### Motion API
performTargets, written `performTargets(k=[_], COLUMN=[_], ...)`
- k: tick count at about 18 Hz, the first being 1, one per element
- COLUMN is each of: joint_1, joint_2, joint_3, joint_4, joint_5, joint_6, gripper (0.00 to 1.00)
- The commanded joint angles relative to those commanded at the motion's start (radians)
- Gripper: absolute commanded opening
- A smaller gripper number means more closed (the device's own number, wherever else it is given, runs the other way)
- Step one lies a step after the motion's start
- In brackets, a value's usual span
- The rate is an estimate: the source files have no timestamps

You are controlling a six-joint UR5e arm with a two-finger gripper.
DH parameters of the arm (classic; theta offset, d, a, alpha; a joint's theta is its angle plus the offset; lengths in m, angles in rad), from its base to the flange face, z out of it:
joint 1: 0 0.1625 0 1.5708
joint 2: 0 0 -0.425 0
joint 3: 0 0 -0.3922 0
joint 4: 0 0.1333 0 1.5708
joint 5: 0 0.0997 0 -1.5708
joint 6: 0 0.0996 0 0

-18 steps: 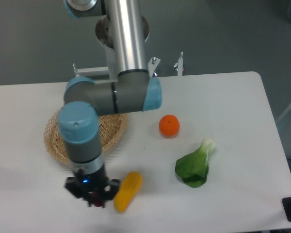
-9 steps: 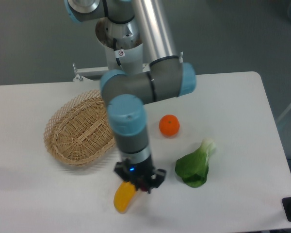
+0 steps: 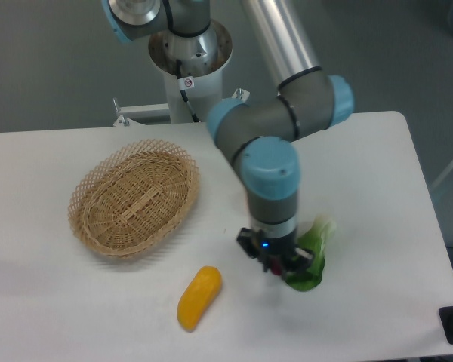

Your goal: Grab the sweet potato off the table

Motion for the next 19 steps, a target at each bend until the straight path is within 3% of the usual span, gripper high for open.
performTargets(k=[6, 19], joint_1=[0.017, 0.019], joint_2=[-0.011, -0.014], joint_3=[0.012, 0.023], joint_4=[-0.003, -0.021], joint_5=[0.009, 0.017], joint_6=[0.179, 0.249], gripper=[0.31, 0.33])
